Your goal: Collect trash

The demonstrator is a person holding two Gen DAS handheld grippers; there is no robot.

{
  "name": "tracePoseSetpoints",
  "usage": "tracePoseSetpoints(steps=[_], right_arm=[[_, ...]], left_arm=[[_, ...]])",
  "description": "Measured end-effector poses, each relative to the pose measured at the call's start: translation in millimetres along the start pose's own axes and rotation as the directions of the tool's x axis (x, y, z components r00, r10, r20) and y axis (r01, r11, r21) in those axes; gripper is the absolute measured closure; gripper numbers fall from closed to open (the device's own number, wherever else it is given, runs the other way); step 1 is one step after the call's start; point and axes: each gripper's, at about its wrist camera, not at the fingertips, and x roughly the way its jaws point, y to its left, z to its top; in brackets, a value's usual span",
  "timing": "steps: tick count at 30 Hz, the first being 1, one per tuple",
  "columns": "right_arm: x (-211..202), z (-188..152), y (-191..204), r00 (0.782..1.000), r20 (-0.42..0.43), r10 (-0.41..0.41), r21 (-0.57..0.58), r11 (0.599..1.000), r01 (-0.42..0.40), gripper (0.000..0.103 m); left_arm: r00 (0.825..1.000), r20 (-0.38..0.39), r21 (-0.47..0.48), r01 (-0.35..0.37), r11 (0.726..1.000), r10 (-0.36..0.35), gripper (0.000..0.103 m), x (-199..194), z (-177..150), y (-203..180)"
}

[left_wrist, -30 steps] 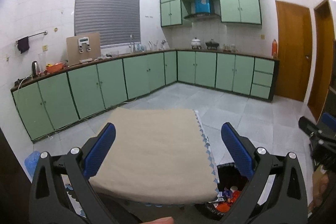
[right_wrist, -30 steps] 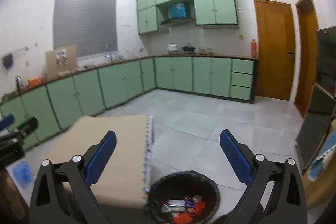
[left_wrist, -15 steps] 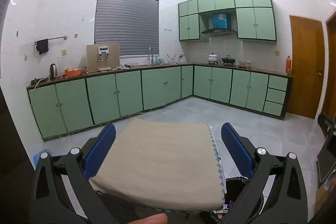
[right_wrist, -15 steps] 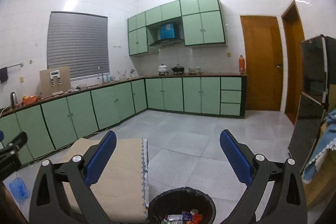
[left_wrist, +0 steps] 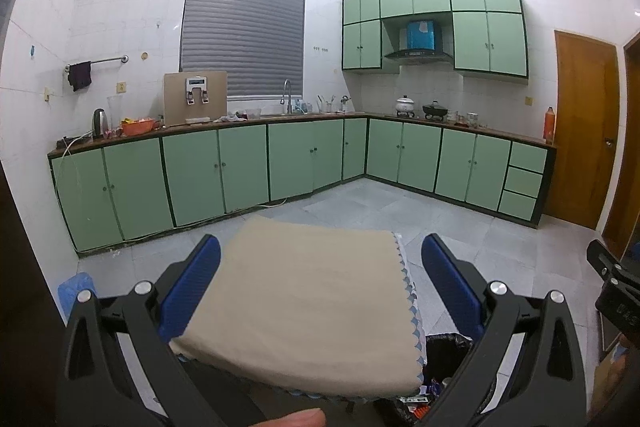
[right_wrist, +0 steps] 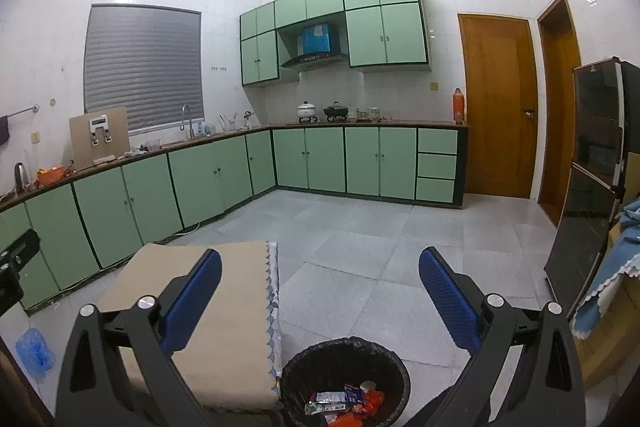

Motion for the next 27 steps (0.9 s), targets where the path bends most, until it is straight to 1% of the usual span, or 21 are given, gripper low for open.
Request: tracePoseSetpoints(steps=[3,10,14,27], right_arm=[[2.8,0.3,0.4,1.0,-0.008,-0.014,0.001,1.0,0.014,0.006],[6.6,0.4,-3.3,0.996,-0.034,-0.082,0.014,0.997,0.082,0.006],[4.9,1.9,-6.5,0.995,-0.03,-0.092,0.023,0.995,0.093,0.006],[9.3,-1.3,-14.3,0.994,-0.03,-0.101,0.029,0.994,0.102,0.006]], left_arm=[[1.0,0.0,0.004,0.002,1.0,-0.002,0.005,1.5,-1.6,4.4],[1.0,0.001,0.011,0.028,1.0,-0.028,0.006,1.8,-7.1,4.1],[0.999,0.003,0.012,0.041,0.999,-0.041,0.006,1.9,-7.9,5.0],[0.999,-0.005,0.016,0.051,0.999,-0.051,0.006,3.2,-13.0,9.1]])
